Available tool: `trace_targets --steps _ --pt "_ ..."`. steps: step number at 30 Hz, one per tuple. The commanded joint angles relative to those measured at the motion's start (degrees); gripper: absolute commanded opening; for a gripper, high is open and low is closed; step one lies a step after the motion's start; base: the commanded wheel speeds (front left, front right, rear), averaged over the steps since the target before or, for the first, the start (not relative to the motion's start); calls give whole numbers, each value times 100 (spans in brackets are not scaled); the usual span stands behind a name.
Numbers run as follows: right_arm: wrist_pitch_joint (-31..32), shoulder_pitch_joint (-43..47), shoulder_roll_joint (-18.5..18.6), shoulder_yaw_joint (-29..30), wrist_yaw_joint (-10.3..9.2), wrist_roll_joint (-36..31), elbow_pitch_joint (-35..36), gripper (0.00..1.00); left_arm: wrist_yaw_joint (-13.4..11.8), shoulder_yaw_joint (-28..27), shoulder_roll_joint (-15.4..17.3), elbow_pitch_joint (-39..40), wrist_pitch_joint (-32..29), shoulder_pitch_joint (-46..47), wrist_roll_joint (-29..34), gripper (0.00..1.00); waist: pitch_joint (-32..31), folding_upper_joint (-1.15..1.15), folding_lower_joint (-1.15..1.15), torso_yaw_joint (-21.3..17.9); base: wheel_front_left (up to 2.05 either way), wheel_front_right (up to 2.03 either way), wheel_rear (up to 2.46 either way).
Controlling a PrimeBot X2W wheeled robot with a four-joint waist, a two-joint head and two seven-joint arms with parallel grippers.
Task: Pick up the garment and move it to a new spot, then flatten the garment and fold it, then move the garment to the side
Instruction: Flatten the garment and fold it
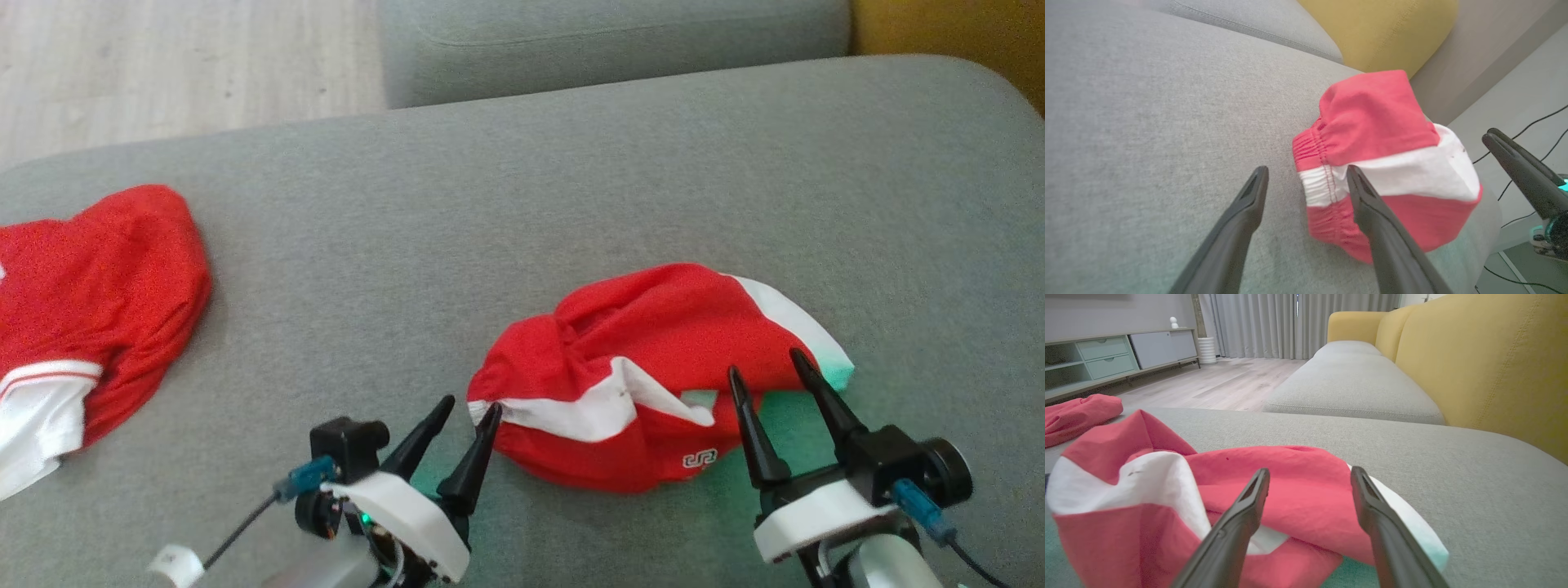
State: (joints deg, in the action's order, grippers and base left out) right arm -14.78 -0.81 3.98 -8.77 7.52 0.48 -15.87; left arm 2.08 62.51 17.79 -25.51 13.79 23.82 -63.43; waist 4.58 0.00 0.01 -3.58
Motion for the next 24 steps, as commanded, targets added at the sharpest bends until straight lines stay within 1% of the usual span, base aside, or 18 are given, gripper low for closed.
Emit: trace_targets --steps 1,2,6,9,14,18,23,24 --pt "-22 -164 86 -98 -3 -25 111 100 60 -287 -16 26 106 23 73 100 -53 0 -1 127 0 0 0" --pt "-22 -132 110 -91 -3 0 46 100 125 -381 -116 -79 113 -36 94 100 -84 0 -1 220 0 0 0" --pt "-22 -54 182 -96 -3 61 -257 100 264 -495 -313 -273 118 -105 148 100 -116 0 -1 454 0 0 0" --pt "-22 -47 270 131 -3 66 -708 100 362 -569 -520 -379 119 -69 221 100 -77 0 -1 662 0 0 0" --pt "-22 -318 508 706 -3 -319 -1544 100 467 -671 -898 -573 119 87 465 100 71 0 -1 959 0 0 0" --pt "29 -643 658 1249 -3 -736 -2167 100 510 -831 -1113 -648 120 135 677 100 220 0 -1 1170 0 0 0" --pt "26 -1128 741 1807 -3 -1238 -2483 100 534 -917 -1279 -616 120 110 816 100 366 0 -1 1387 0 0 0" --pt "23 -1216 735 1862 -3 -1283 -2528 76 536 -906 -1302 -600 120 109 840 100 382 0 -1 1430 0 0 0"
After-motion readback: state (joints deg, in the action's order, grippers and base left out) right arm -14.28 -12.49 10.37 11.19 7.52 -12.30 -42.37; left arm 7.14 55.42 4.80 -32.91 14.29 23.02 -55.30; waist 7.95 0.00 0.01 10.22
